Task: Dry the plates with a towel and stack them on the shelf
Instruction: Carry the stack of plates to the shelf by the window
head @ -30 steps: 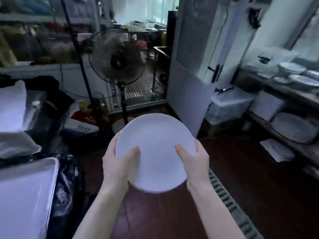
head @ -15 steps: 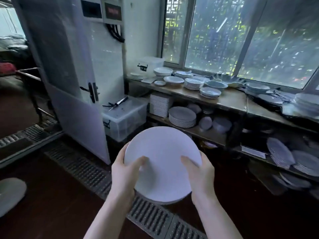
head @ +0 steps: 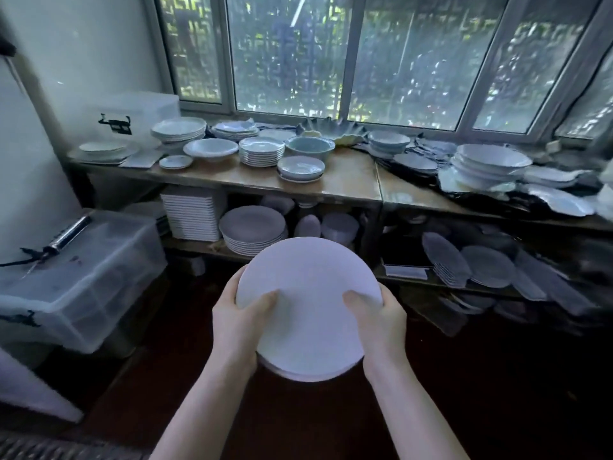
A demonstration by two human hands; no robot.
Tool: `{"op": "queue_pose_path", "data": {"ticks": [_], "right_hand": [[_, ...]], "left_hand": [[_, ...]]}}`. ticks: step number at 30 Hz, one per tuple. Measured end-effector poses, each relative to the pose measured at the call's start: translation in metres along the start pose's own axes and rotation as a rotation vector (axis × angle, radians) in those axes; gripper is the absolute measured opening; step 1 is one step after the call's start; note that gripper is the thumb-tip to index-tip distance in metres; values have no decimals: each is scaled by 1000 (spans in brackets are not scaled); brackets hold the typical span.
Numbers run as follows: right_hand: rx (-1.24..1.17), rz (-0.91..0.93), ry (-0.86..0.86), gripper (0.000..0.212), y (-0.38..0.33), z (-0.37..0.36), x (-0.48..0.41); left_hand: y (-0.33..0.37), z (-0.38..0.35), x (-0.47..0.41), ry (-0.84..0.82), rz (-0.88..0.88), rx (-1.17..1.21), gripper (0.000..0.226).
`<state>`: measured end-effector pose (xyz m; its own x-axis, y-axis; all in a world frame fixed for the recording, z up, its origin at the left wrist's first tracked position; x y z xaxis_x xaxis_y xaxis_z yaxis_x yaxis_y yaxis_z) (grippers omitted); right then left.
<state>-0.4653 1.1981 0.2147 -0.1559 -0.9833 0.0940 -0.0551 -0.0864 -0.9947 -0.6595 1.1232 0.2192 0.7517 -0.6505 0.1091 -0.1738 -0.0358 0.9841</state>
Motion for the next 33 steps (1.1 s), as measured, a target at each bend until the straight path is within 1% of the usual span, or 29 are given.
{"op": "queue_pose_path", "data": {"ticks": [4, 9, 12, 16, 19, 23, 27, 31, 33], "right_hand": [[-2, -14, 67, 30, -11, -31, -96], [45, -23, 174, 28, -12, -48, -221], [62, -30, 220, 21, -10, -53, -297], [49, -19, 218, 20, -16, -60, -404], [67, 3, 214, 24, -26, -64, -485], [69, -7, 188, 30, -37, -78, -587], [70, -44, 185, 33, -31, -98, -672], [116, -60, 189, 23, -13, -126, -754], [145, -62, 205, 24, -2, -141, -796]], "left_hand": [[-4, -78, -95, -87, 27, 2, 52], [-18, -179, -185, -160, 80, 13, 54], [-30, -242, -231, -182, 113, -4, 52], [-39, -331, -294, -172, 126, -4, 51], [-42, -397, -339, -149, 128, -21, 50], [-45, -473, -399, -132, 139, -20, 55], [-59, -532, -464, -126, 160, -30, 53], [-84, -584, -532, -138, 181, -44, 52], [-101, -609, -570, -146, 205, -59, 54]]}}
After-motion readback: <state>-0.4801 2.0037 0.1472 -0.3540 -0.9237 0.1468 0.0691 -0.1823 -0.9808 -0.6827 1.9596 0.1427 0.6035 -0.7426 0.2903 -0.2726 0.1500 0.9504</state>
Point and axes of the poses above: each hand's wrist, its own x-axis away from the middle knuckle, its own z-axis out of the back of the hand, y = z × x, the point moved 4 cm from there along -x, towards the middle knuckle, and after that the axes turned 6 degrees about y, right-handed, at the moved point
